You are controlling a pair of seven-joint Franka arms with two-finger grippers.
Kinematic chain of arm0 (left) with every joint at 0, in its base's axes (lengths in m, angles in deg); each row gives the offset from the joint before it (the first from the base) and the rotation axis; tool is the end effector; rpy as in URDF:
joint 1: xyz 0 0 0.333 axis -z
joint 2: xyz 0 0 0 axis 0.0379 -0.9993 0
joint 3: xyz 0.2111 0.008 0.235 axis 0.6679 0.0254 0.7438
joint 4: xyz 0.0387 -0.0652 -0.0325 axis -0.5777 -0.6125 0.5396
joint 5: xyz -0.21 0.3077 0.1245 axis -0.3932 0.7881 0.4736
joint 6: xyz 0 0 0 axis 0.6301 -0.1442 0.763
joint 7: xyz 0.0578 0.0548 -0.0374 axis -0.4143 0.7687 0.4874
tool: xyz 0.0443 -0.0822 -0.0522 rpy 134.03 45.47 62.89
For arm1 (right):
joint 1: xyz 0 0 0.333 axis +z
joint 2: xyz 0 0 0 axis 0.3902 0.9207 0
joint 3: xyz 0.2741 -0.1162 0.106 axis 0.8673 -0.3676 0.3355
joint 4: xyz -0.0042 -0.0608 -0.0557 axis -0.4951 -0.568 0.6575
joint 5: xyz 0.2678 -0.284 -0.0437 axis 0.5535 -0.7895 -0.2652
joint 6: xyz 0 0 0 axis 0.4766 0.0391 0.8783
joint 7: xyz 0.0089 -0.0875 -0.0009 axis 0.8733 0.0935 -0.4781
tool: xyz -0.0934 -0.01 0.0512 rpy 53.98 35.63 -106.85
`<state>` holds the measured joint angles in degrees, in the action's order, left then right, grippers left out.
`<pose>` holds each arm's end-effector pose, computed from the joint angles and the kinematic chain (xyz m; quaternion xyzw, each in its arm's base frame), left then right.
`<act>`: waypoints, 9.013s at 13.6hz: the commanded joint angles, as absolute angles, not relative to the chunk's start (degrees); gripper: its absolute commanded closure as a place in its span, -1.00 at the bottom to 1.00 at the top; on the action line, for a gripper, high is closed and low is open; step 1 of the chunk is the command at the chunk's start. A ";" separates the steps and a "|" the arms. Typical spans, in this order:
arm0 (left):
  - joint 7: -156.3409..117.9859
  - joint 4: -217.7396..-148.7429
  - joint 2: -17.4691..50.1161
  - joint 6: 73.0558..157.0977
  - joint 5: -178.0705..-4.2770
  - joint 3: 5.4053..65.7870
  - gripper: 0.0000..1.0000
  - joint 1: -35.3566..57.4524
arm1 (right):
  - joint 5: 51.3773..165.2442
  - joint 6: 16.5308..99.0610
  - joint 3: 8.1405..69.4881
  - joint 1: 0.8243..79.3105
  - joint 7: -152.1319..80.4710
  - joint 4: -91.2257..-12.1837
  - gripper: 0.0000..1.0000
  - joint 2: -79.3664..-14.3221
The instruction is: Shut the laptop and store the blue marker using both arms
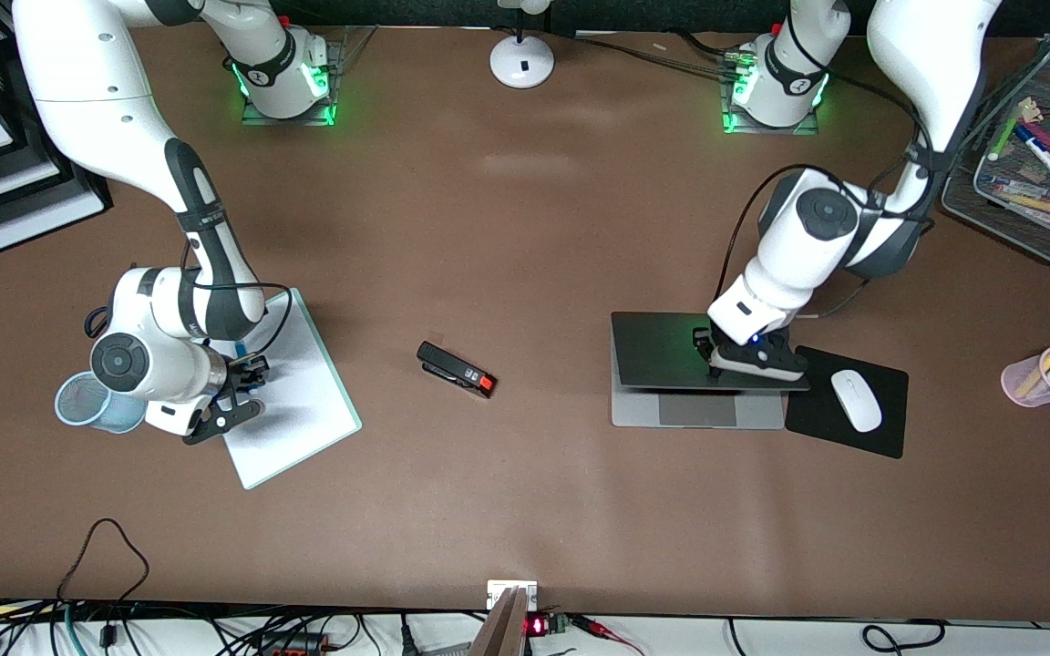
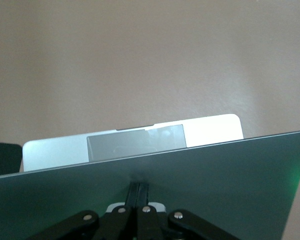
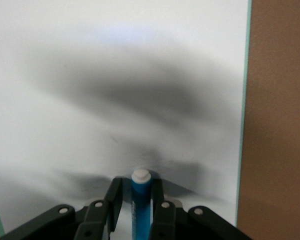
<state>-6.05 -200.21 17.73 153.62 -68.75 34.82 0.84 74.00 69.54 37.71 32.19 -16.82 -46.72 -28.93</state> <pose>0.5958 -0.1889 0.2751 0.9878 -0.0593 0.1358 0.0470 0.6714 0.0406 0.1847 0.9712 0.2271 -0.0712 0.0083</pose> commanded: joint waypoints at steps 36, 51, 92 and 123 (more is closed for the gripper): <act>-25.45 -163.16 25.68 85.01 -77.34 33.80 -1.00 -4.06 | 115.05 43.79 37.85 6.54 75.32 -34.35 0.99 -40.26; -25.80 -182.06 42.13 94.17 -80.51 51.55 -1.00 4.64 | 127.45 38.24 38.11 -1.02 86.40 -26.95 0.99 -27.42; -23.43 -181.44 43.97 94.94 -81.92 48.47 -1.00 1.38 | 122.19 28.07 37.85 -3.67 64.55 -15.82 -1.00 -23.81; -23.34 -179.77 43.09 92.76 -81.57 52.52 -1.00 5.51 | 70.05 34.35 38.02 30.72 -41.57 -35.38 -1.00 -55.18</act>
<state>-22.42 -180.04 42.38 94.52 -81.15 52.33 5.45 70.35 29.97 38.11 32.40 -40.76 -29.34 -49.94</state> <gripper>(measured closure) 0.000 0.000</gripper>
